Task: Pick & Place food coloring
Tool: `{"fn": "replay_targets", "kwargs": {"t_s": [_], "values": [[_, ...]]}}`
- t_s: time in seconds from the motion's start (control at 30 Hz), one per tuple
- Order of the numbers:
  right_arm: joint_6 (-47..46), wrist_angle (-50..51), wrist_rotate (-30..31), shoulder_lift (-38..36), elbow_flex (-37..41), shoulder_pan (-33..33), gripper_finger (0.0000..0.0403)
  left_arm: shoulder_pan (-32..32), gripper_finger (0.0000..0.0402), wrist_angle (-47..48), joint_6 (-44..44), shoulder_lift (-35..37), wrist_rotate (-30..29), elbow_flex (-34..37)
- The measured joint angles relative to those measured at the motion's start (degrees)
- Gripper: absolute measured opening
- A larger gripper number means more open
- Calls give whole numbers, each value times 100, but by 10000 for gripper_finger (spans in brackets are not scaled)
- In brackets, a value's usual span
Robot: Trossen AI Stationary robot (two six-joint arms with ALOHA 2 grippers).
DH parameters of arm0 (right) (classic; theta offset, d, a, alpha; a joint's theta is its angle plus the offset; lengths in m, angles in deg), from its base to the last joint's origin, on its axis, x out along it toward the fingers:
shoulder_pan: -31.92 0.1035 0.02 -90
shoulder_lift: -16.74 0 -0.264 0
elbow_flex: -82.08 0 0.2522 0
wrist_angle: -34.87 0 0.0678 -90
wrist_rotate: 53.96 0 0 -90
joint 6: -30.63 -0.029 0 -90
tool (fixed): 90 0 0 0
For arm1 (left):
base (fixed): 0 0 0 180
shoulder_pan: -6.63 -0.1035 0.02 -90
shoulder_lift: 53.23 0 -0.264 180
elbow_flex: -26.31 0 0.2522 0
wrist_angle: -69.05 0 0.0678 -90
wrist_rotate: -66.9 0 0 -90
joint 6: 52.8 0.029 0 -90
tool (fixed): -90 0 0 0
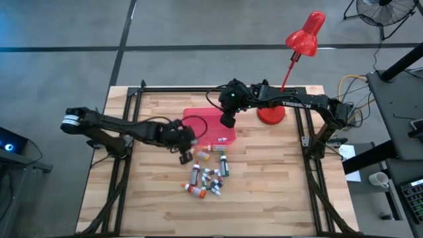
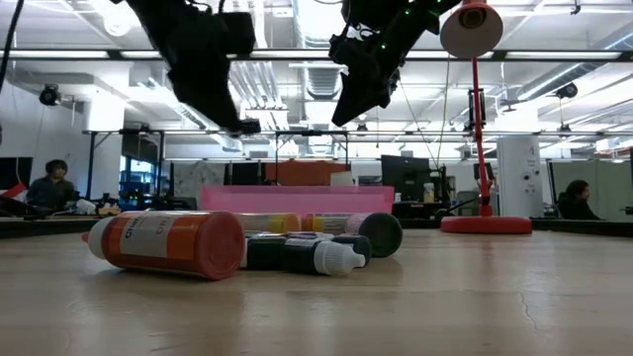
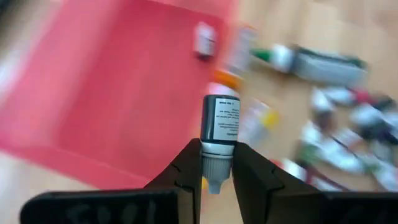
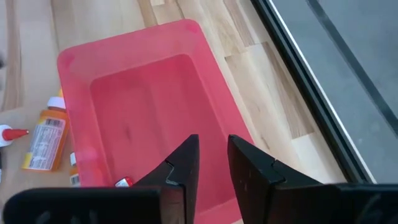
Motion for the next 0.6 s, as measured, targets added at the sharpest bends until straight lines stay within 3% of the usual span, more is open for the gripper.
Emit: {"fn": "replay_targets", "kwargs": {"t_s": [0.13, 0.2, 0.4, 0.6], "values": [[-2, 28, -2, -9, 0, 2, 75, -365, 48, 10, -3, 22, -1038, 6], [-2, 38, -6, -39, 2, 7, 72, -568, 48, -52, -4, -42, -1262, 11], [-5, 118, -108, -229, 4, 7, 69, -944, 50, -250, -87, -494, -699, 13], [-3, 580, -131, -317, 4, 7, 90, -850, 96, -23, -180, -788, -823, -3]]}}
